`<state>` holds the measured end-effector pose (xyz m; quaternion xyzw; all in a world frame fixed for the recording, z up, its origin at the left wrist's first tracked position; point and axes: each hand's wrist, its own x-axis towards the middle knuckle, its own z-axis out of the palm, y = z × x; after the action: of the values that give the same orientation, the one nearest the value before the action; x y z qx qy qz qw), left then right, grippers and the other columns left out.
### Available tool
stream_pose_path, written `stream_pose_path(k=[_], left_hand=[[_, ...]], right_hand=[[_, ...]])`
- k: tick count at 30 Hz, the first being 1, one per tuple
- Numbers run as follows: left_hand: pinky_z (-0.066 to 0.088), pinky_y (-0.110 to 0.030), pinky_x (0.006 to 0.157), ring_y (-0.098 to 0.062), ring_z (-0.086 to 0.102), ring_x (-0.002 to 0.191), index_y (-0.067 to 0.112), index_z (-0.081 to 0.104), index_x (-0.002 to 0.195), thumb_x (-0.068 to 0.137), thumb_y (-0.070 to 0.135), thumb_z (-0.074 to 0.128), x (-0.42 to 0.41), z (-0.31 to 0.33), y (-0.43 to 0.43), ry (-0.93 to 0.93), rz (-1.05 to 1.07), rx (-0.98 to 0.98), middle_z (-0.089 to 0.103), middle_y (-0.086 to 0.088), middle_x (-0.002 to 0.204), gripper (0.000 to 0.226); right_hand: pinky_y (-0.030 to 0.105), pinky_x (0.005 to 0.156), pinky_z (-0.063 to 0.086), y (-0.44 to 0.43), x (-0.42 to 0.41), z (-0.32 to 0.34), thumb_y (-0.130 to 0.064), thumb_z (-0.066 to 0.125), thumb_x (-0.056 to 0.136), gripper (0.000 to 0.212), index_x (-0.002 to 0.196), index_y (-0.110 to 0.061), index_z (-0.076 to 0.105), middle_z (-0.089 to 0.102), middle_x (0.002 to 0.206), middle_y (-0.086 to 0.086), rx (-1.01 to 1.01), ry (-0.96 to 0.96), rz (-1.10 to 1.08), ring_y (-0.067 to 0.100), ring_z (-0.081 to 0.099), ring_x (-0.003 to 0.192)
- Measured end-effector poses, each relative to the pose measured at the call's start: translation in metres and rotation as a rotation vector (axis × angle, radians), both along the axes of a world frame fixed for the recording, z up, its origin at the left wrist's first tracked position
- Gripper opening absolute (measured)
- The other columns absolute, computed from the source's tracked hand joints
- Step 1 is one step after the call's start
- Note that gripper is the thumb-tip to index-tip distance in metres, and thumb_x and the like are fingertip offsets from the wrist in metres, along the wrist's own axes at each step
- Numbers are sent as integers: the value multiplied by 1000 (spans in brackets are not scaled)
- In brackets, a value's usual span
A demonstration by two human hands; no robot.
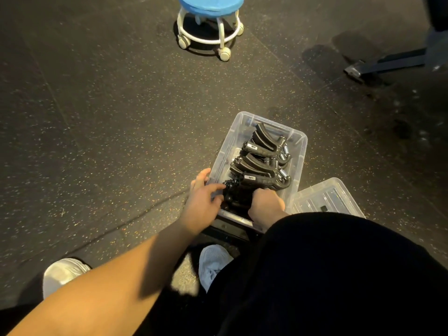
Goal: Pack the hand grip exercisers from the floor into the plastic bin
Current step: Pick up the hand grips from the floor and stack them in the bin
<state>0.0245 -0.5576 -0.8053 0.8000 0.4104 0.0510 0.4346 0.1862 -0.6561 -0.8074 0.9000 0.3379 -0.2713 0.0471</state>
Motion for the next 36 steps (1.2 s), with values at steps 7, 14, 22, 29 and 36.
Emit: stream_pose_path(k=[7,14,22,29,36], left_hand=[[32,-27,118,0,21,147,35,35,153,99,3,53,-30,6,-4,-318,60,-300,18,16,163,65],[40,-33,114,-3,45,136,21,26,156,95,3,60,-31,7,1,-345,182,-474,43,8,153,72],[46,-21,88,-7,58,82,12,52,137,89,10,68,-45,33,50,-212,242,-399,66,4,108,51],[46,-34,102,-27,59,91,-8,48,135,93,2,65,-140,63,143,-120,425,-325,60,-8,84,47],[47,-37,103,-27,61,115,12,53,136,90,35,65,-309,43,206,217,746,-178,66,-8,126,53]], right_hand=[[36,102,48,-8,2,-18,-15,64,90,33,123,-19,67,65,119,2,6,320,-81,20,60,111],[29,88,48,-9,9,-17,-11,59,91,28,114,-22,71,66,113,0,48,361,-117,13,57,94],[34,92,52,10,7,60,-26,77,82,25,105,-16,73,72,101,5,48,477,-14,25,68,103],[20,66,57,125,-45,152,-13,75,88,28,114,-9,67,74,94,8,75,664,205,12,69,79],[30,70,55,292,-207,115,-20,76,88,26,107,-4,70,66,82,8,30,655,455,18,62,73]])
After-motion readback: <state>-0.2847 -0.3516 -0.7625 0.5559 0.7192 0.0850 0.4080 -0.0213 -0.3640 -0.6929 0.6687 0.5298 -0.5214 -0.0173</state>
